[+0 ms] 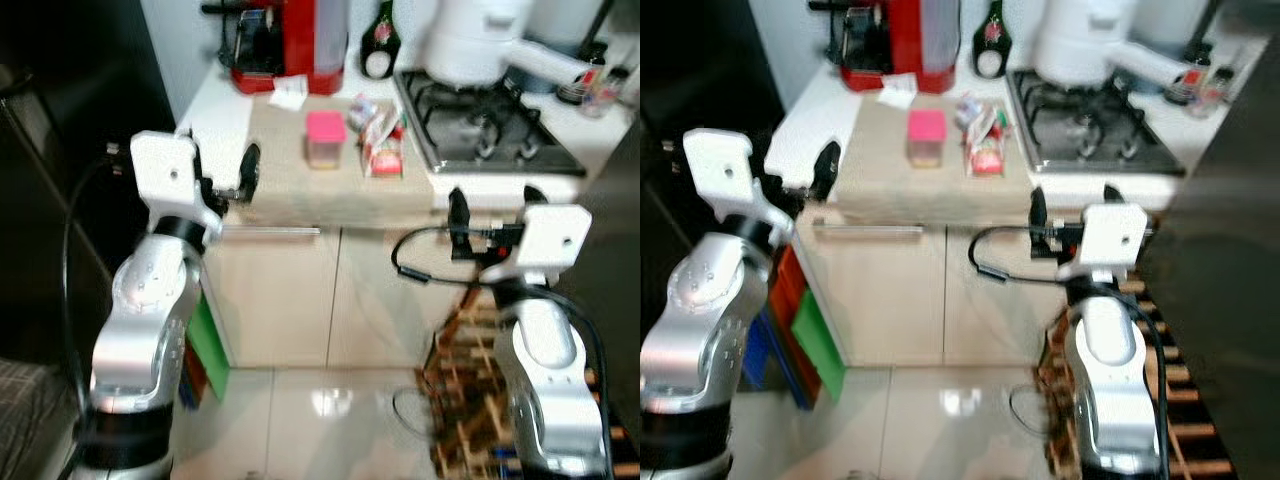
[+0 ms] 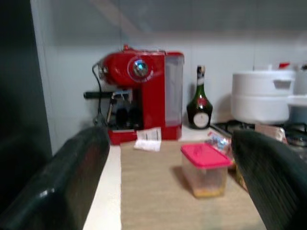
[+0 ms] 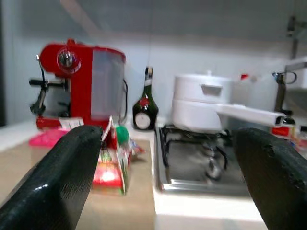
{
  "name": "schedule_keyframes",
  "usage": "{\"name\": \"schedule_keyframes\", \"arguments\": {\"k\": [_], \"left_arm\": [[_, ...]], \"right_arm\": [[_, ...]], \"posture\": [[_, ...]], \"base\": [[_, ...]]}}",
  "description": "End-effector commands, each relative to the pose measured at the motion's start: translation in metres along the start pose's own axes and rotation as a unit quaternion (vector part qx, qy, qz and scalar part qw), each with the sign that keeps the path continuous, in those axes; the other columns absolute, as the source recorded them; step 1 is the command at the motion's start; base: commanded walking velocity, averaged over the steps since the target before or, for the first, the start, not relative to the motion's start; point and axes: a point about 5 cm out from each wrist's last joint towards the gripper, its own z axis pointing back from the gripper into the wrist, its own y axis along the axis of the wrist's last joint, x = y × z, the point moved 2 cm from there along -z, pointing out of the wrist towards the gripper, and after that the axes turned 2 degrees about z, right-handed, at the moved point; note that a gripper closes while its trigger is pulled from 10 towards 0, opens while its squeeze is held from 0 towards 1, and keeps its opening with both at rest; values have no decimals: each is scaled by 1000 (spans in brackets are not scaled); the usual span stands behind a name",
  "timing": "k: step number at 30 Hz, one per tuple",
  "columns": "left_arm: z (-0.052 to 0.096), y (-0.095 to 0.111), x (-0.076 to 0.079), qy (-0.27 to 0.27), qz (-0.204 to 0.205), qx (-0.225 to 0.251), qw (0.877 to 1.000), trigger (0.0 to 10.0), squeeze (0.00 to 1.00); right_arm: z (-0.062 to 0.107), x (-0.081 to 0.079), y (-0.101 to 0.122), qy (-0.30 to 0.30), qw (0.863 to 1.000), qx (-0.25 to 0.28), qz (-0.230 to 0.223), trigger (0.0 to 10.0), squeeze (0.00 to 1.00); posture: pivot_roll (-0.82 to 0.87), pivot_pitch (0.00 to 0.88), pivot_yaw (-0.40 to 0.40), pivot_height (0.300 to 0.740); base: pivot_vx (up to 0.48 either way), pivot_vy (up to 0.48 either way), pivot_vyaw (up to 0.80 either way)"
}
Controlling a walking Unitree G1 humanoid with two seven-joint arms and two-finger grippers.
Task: Restocking fridge
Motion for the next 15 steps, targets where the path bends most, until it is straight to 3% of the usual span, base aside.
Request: {"name": "schedule_keyframes", "arguments": {"k": [1, 4, 9, 15], "left_arm": [[-1, -2, -3, 10, -7, -7, 1000, 10000, 0], [-1, -2, -5, 19, -3, -6, 1000, 10000, 0], [-1, -1, -7, 24, -2, -4, 1000, 10000, 0], [-5, 1, -3, 19, 2, 0, 1000, 10000, 0]], "right_arm": [[-2, -9, -2, 16, 1000, -9, -13, 10000, 0], [-4, -20, -2, 36, 999, -13, -25, 10000, 0], [-11, -22, 1, 43, 999, -10, -28, 10000, 0], [-46, -26, 29, 51, 998, 35, -22, 10000, 0]], "posture": [[7, 0, 23, 740], [7, 0, 23, 740], [18, 0, 26, 740], [19, 0, 32, 740]], "base": [[480, 0, 0], [480, 0, 0], [472, 0, 0], [460, 0, 0]]}}
